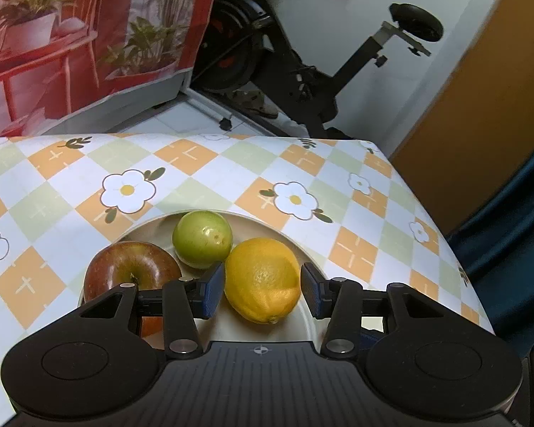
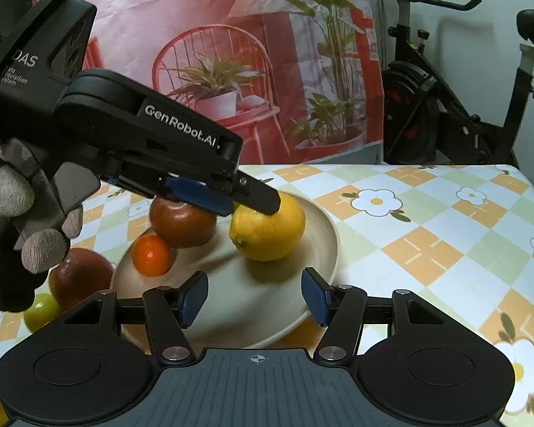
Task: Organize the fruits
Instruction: 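Open the left tool to release the lemon and lift away, then move the left tool to the large green apple while the right tool grasps a tangerine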
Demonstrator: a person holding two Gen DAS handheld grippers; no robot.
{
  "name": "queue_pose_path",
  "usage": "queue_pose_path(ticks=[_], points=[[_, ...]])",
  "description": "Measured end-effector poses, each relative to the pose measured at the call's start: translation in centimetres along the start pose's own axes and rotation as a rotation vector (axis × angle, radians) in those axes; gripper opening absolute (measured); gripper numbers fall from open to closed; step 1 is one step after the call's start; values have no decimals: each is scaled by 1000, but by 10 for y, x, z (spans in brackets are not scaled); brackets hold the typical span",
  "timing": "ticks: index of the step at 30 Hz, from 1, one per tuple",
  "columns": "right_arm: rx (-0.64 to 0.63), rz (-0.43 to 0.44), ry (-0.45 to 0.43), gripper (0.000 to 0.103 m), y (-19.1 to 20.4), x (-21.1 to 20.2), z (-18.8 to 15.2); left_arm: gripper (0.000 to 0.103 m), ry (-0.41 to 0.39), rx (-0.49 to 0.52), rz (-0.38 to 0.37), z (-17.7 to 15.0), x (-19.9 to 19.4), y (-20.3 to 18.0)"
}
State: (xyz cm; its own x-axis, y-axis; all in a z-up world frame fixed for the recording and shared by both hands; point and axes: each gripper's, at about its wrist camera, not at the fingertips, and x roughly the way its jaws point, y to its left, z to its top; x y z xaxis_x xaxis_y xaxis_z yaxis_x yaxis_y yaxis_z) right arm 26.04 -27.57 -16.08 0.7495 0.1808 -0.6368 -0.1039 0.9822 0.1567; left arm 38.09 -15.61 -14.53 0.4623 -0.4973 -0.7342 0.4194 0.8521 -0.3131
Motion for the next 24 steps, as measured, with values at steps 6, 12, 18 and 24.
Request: queue_pose_path(ticks=[6, 12, 18, 24], points=[[-4, -5, -5, 55, 13, -14, -8, 49, -20, 11, -10, -9, -25, -1], [-21, -5, -23, 55, 33, -31, -20, 49, -48, 18, 9, -24, -59, 10], [-17, 17, -45, 55, 40, -45, -28, 49, -110, 21, 48, -41, -101, 22], [-48, 53, -29, 55, 55, -48, -35, 49, -181, -18, 82, -64, -136, 35]])
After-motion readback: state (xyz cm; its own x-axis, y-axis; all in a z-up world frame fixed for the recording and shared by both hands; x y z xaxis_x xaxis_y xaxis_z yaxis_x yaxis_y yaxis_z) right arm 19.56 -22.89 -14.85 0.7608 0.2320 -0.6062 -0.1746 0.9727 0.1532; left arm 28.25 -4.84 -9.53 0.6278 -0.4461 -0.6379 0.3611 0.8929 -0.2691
